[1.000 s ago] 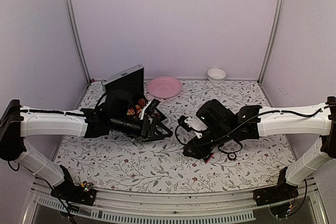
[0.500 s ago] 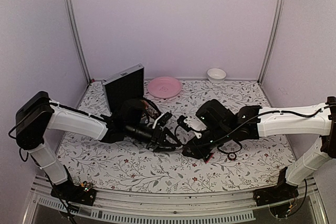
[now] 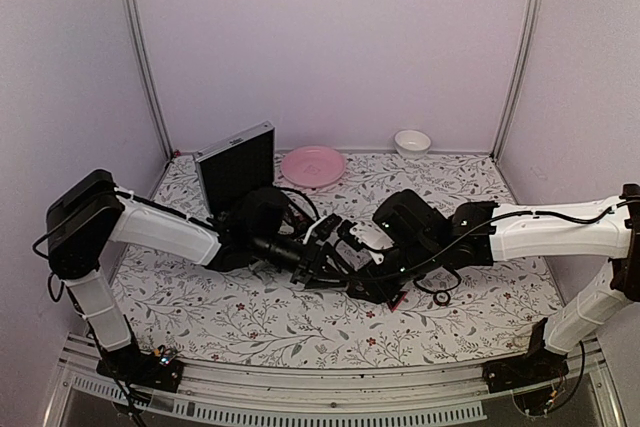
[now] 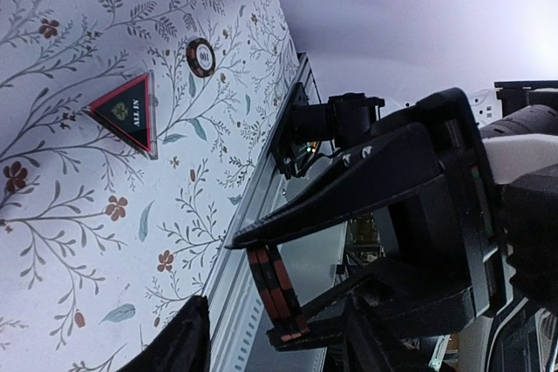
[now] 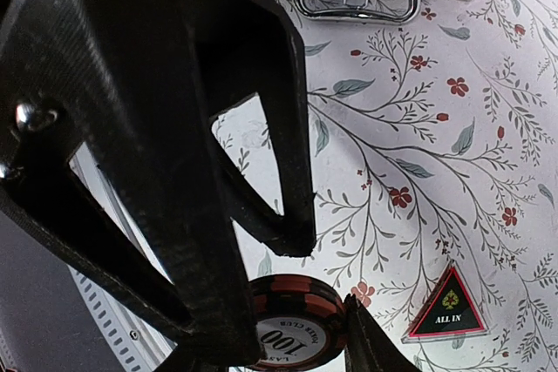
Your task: Pack up texas hold em set
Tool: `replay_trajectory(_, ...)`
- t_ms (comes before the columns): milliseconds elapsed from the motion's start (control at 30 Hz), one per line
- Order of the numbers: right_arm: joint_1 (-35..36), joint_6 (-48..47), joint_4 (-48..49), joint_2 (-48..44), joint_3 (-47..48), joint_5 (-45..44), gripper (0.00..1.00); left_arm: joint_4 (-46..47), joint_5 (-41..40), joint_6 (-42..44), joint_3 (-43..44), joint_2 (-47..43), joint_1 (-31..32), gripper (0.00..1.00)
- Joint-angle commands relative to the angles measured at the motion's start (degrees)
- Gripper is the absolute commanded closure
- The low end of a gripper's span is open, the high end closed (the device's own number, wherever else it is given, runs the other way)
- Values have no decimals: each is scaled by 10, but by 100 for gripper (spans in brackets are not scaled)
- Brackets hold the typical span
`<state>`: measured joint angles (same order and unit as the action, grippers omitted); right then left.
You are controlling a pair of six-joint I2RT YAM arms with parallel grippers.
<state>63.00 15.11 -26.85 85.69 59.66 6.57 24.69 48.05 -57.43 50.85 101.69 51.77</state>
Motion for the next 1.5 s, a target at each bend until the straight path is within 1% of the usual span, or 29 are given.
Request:
replay_trajectory(0,4,-8,18,4,-1,4,68,19,16,-2,21,15,9,50)
replay_trajectory(167,5,-10,19,7,-2,3,68,19,22,-2,28,24,10,63)
replay_trajectory(267,5,-10,19,10,-2,1,68,16,29,-3,28,30,10,72)
replay_trajectory(400,4,-9,19,11,-2,0,68,4,32,3,34,34,14,79)
replay_trajectory(600,4,-8,19,14,-2,-2,68,-60,18,42,58,34,17,84)
replay_trajectory(700,5,-10,19,13,-2,-6,68,-70,21,43,58,37,19,87)
replay_trajectory(833,4,-12,19,14,-2,-9,68,-85,21,51,62,40,20,88)
replay_trajectory(1067,4,-18,18,18,2,-9,68,-96,24,56,74,49,20,80)
replay_trajectory(1200,4,-22,18,20,3,-9,68,-108,26,61,81,57,20,78)
replay_trajectory(1233,4,-23,18,20,3,-9,68,-111,26,62,83,58,21,79)
replay_trajectory(1333,4,-24,19,23,2,-9,68,-117,27,64,87,58,20,85)
replay_trajectory(1467,4,-25,18,27,2,-9,68,-120,28,64,88,59,20,91)
